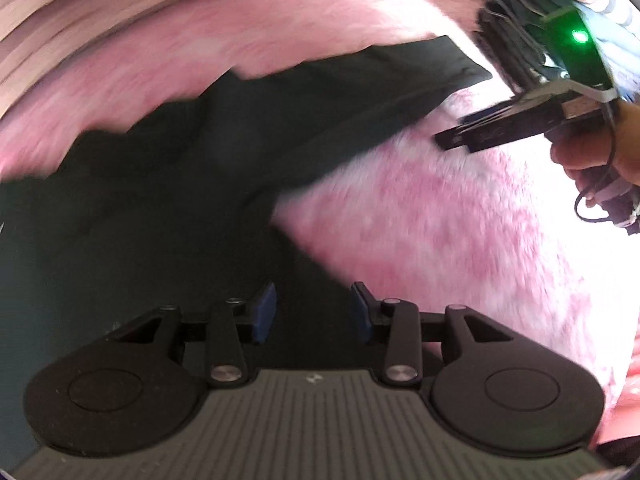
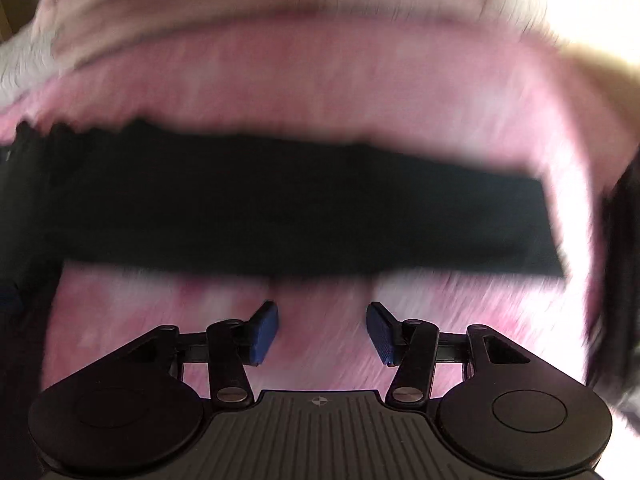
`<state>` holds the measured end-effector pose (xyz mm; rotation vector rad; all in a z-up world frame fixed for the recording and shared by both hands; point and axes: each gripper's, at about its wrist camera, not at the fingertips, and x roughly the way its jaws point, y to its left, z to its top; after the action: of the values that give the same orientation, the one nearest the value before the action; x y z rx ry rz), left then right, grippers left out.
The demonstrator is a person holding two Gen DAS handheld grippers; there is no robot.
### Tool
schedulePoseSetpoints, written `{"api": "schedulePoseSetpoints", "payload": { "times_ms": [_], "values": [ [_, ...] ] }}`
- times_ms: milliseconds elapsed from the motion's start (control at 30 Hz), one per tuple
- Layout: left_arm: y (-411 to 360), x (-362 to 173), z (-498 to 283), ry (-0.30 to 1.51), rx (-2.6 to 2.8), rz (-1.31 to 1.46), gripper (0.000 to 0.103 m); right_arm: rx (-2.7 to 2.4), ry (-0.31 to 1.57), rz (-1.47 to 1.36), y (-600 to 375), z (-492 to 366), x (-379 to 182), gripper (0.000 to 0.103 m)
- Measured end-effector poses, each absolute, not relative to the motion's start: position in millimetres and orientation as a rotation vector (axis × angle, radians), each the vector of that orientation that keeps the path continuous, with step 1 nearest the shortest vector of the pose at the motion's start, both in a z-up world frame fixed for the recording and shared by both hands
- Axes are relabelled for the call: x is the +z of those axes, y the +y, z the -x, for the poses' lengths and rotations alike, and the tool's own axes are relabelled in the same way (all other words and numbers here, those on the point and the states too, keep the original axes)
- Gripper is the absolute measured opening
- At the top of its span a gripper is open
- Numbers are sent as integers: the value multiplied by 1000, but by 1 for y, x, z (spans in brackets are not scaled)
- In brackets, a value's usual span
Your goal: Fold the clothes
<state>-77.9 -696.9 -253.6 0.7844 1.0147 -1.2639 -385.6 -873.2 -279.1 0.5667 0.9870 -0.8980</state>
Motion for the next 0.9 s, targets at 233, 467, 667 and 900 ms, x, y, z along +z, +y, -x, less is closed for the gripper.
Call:
{"api": "schedulePoseSetpoints", "payload": {
  "times_ms": [233, 467, 667, 900],
  "values": [
    [-587, -217, 67, 1113, -996, -742, 42, -854, 1121, -698, -824, 405, -266, 57],
    [-466, -171, 40, 1122, -774, -653, 60, -728, 1149, -711, -755, 374, -231, 57],
    [-385, -153, 5, 1077, -770, -589, 70, -709, 1099, -656, -698, 315, -191, 57],
    [-290, -129, -62, 968, -830, -672, 72, -799, 1076, -633, -595, 242, -160, 57]
  ]
}}
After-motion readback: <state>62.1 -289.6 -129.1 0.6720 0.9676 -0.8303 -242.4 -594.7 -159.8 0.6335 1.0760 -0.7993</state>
